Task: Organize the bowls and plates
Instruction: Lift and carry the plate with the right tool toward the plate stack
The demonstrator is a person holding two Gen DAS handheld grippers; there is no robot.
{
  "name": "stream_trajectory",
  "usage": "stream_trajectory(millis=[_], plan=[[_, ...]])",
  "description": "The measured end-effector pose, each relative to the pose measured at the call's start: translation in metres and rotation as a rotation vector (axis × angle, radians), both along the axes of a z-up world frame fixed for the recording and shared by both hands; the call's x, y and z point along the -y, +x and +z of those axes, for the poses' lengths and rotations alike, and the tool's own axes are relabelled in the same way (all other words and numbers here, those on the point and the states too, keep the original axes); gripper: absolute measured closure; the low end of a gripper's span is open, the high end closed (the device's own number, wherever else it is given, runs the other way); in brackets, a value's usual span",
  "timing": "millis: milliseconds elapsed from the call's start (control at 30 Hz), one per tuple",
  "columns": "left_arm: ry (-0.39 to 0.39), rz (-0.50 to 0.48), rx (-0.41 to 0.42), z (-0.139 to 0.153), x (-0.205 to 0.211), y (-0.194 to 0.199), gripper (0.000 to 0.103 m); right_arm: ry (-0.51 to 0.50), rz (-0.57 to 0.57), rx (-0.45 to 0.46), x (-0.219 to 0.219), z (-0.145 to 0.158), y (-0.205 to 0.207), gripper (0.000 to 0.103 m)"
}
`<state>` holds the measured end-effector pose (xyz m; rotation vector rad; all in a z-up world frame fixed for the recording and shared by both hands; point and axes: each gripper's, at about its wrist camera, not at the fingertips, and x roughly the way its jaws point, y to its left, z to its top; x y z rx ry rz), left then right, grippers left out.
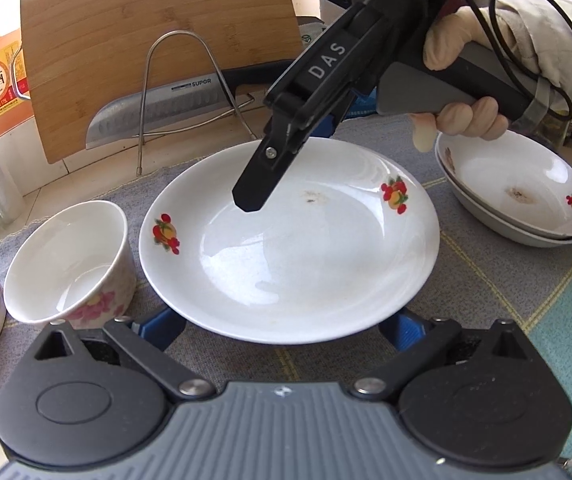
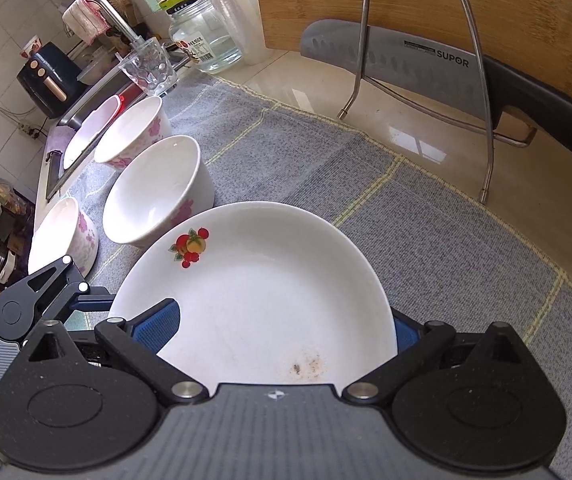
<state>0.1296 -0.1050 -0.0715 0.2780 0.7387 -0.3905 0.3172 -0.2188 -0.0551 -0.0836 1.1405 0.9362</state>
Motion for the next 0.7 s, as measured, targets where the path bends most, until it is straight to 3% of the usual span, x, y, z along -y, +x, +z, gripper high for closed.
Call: stream_trajectory(millis=[700], plan=[[0.018,-0.147,0.018,0.031,0.018,-0.034,0.002,0.034,-0.136,0.054,0.042,0.028,-0.066,0.000]])
